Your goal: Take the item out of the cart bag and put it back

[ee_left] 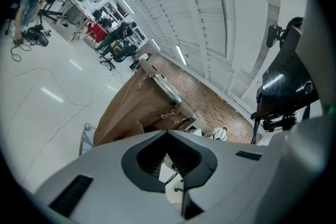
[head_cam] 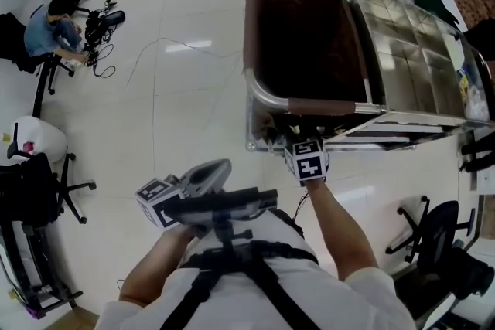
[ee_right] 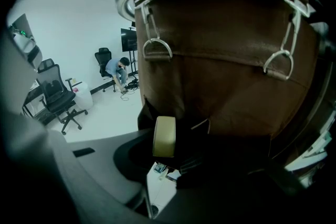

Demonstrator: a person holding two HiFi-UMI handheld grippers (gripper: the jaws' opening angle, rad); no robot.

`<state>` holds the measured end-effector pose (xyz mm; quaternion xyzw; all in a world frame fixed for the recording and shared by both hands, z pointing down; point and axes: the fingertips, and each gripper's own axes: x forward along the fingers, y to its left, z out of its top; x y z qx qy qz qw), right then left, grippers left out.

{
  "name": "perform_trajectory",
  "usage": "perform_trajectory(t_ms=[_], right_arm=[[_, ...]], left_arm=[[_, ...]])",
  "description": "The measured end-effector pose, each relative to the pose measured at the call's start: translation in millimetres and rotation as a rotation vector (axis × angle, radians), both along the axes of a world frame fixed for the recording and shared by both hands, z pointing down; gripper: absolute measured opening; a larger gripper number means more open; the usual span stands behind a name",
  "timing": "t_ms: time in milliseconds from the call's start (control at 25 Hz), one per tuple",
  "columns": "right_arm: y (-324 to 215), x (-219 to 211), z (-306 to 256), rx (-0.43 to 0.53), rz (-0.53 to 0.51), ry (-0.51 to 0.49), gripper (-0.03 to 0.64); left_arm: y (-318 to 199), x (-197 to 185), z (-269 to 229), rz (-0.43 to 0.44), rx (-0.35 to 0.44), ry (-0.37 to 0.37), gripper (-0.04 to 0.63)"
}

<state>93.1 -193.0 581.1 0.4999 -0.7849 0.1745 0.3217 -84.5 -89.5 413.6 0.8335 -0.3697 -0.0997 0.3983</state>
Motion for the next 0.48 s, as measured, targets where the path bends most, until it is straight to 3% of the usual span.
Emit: perform_trajectory(t_ms=[480], right_arm=[[5.2,2.3,-12.4,0.022,0.010,-0.024,0.077]], left_arm=[[4.5,1.9,-2.7,0.013,0.004,0.004,0.000]])
